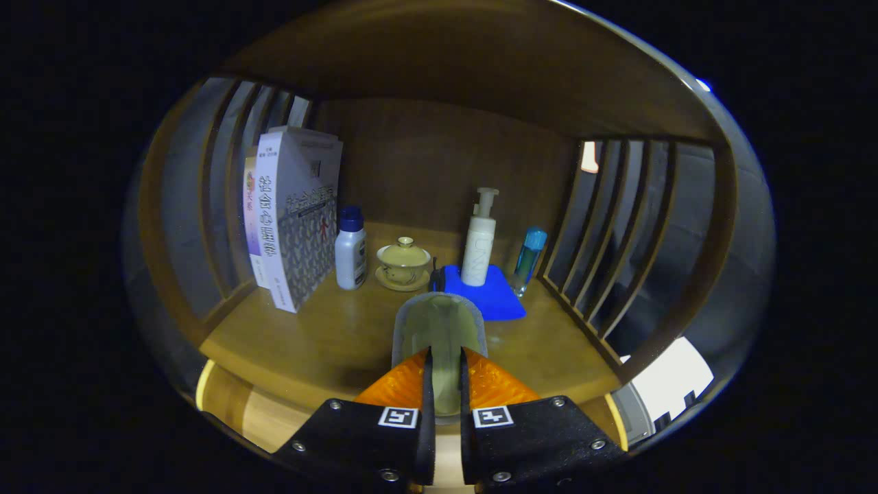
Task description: Pull open the drawer, take out the items inside it, and place them on the countertop above the cabinet.
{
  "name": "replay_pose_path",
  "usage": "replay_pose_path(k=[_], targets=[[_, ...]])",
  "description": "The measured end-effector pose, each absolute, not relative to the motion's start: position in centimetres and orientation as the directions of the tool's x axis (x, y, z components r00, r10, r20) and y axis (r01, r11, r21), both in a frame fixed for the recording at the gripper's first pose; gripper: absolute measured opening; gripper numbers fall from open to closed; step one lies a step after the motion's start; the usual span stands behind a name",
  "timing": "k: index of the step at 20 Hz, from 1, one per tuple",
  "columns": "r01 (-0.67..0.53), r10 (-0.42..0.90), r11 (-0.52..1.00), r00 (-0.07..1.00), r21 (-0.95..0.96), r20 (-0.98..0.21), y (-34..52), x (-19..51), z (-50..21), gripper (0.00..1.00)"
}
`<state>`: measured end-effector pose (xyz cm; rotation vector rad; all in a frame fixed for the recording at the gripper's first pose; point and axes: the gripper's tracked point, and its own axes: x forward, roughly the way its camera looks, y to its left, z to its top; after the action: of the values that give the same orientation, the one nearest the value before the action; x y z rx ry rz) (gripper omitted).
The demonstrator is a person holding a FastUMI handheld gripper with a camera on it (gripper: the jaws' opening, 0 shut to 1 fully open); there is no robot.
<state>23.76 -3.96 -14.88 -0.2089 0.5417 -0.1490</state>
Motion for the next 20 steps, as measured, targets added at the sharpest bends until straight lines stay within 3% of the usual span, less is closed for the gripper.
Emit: replay_pose_path(k=[5,13,15,18,20], targets=[[0.07,-0.171,0.976,0.825,-0.204,-0.538,-4.0,26.7,-17.6,0.17],[0.051,-0.111,0.991,0.836,-0.126,-0.537,-4.2,28.5,-19.1,0.32],[0.03,-0.066,0.997,0.847,-0.078,-0.527,-3.4,27.5,-18.2,0.57],[0.043,-0.041,0.999,0.906,-0.004,-0.422,-3.2,25.4,-14.8,0.97],[0.029,-0.012,0.998,0.939,0.046,-0.343,-2.8,22.6,-12.0,0.97]])
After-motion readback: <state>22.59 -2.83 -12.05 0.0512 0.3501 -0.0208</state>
